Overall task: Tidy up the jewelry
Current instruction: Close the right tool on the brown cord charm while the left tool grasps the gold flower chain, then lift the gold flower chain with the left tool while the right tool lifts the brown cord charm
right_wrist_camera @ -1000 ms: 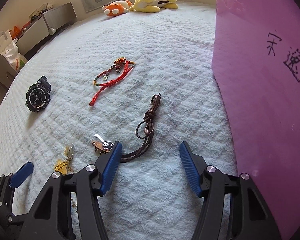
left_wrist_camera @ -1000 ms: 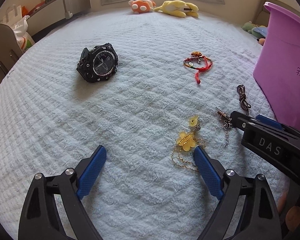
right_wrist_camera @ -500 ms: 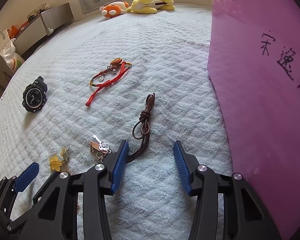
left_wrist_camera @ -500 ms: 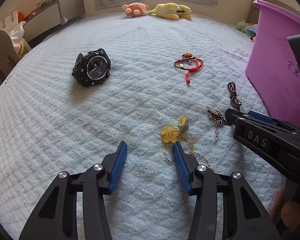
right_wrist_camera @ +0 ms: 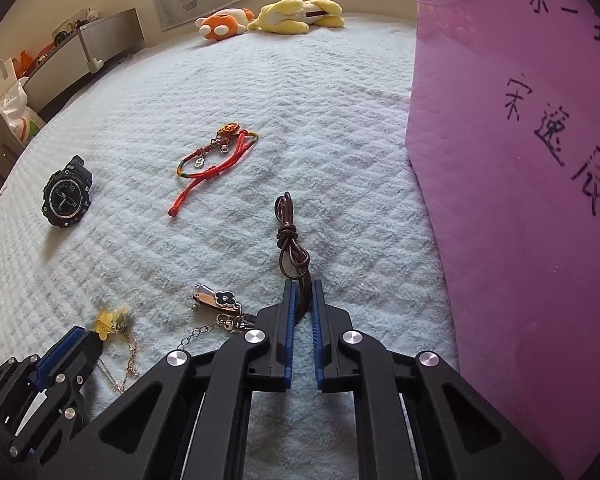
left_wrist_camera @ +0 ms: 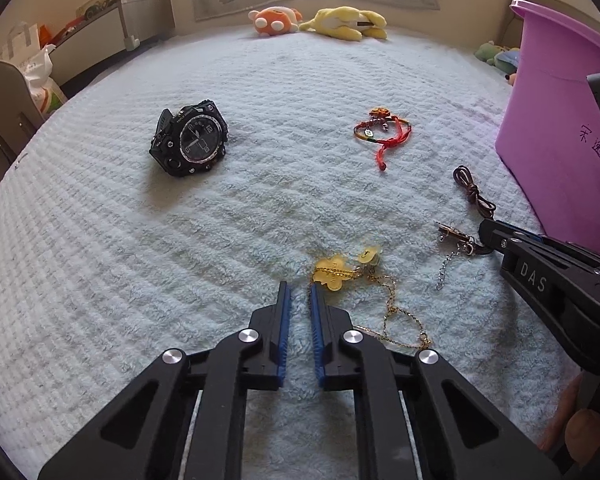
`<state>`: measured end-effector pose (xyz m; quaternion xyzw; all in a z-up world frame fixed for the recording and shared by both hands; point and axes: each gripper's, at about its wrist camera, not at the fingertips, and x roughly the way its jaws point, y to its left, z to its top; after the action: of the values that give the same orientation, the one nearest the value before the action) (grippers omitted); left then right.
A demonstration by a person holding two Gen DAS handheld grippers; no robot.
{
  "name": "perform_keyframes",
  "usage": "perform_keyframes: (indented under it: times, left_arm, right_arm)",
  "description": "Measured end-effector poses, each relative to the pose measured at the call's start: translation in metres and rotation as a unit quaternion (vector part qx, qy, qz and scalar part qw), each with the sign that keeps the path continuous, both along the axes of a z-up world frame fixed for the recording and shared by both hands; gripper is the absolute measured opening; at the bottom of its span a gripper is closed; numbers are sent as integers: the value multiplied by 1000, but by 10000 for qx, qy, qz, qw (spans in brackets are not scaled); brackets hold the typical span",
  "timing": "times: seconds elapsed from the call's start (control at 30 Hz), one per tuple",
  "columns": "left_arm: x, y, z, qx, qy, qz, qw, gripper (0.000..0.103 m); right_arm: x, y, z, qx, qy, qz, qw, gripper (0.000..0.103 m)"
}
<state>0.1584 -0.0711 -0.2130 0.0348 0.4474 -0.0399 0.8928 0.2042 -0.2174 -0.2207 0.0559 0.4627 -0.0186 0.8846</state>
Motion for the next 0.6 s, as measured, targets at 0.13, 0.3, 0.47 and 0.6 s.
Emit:
perform_keyframes:
  times: [0.13,0.3,0.47,0.6]
  left_arm:
    - [-1,4,4,-60,-24,-14,10000,5]
    - [-3,11,11,-238,-33,-44,9997,4]
    - [-7,13,20,-319,-76,-119,9994,3]
    - [-13,19,27,-324,-109,-118,9993,1]
  right_arm:
    - [-1,0,4,4,-49,-9,10000,6]
    - [-7,-1,11,92,-167,-32,9998,4]
    - [-17,4,19,123,-236,0,9996,3]
    - [-25,7,26,199,-266,35,9994,3]
